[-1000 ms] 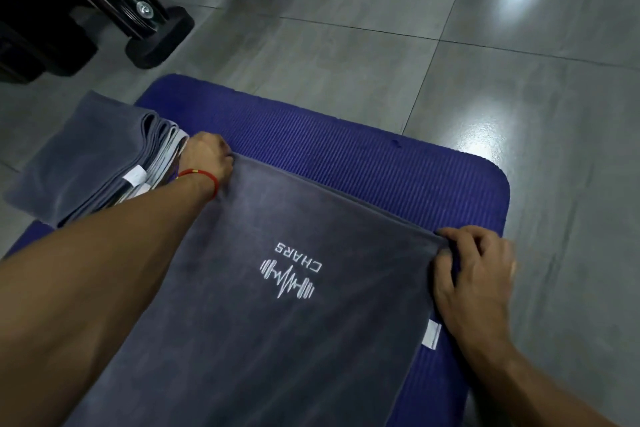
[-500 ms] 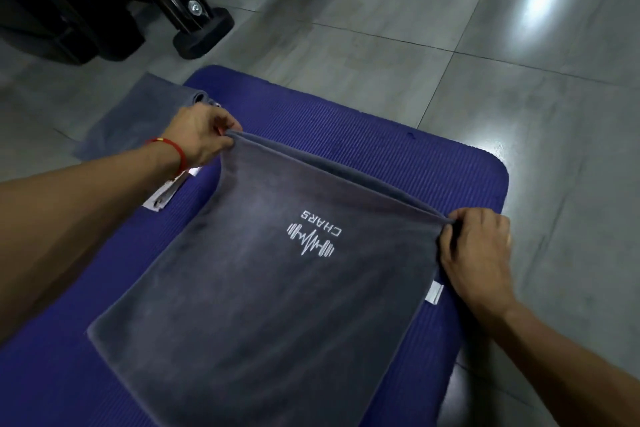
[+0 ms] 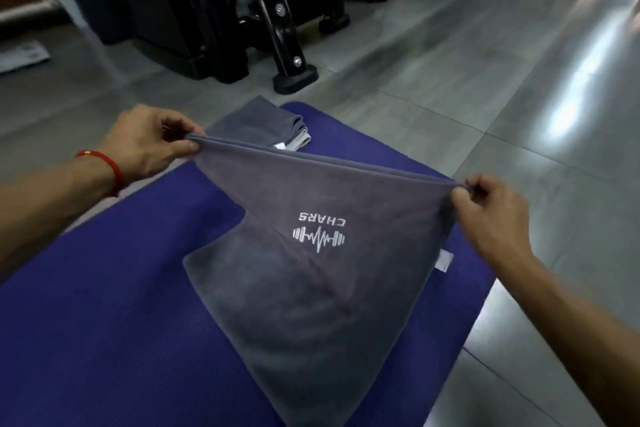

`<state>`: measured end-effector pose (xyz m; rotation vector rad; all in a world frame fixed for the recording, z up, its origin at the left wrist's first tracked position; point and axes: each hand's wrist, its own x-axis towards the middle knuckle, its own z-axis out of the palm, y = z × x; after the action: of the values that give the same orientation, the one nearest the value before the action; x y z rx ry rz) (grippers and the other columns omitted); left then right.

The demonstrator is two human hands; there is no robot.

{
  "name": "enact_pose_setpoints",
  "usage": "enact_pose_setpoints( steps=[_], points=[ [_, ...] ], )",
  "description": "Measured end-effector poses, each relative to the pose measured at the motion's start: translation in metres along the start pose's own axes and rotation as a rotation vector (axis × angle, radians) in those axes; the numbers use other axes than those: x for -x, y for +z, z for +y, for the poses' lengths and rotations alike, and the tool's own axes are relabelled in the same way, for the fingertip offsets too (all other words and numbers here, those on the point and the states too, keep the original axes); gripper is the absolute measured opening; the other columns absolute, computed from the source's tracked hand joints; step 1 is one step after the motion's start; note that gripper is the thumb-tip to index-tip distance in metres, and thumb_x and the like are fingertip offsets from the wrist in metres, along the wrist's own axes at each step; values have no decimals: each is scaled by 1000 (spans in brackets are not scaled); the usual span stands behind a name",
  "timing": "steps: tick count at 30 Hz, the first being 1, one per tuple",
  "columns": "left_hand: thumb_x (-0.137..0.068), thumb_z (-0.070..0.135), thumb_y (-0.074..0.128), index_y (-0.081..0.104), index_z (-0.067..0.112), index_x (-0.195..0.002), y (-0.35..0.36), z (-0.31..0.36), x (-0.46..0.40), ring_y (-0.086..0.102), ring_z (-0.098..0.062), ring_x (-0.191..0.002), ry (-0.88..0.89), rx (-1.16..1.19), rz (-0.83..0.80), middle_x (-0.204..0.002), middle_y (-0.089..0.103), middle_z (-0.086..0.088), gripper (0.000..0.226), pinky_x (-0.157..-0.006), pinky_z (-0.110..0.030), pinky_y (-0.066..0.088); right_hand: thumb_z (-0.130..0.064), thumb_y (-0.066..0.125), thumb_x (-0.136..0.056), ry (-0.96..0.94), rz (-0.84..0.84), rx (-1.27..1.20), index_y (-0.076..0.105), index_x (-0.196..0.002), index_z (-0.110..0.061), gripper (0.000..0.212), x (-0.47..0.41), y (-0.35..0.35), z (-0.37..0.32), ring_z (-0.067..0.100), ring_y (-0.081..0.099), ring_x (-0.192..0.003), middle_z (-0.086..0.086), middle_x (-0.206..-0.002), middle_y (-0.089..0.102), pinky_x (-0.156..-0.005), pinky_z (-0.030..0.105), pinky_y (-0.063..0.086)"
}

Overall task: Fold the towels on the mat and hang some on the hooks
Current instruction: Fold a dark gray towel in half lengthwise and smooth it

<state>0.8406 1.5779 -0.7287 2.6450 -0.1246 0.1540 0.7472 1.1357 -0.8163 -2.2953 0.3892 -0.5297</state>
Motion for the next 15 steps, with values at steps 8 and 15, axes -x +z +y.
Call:
enact_pose_setpoints(
  steps=[8, 15],
  points=[
    [-95, -1, 61, 66, 5, -104, -179, -58, 130, 68, -24, -83, -324, 403, 293, -94, 69, -13, 12, -54, -23, 60, -20, 45, -102, -343, -231, -186, 55, -102, -20, 10, -24, -5, -212, 15, 64, -49, 3, -77, 67, -55, 31, 54],
    [-97, 1, 59, 64, 7, -101, -260, -84, 233, 72, -19, -83, -329, 689, 542, -86, 72, -13, 8, -63, -26, 62, -16, 43, -109, -347, -521, -484, 56, -120, -10, 18, -4, 6, -329, 31, 74, -83, 22, -116, 62, -76, 56, 62]
  ],
)
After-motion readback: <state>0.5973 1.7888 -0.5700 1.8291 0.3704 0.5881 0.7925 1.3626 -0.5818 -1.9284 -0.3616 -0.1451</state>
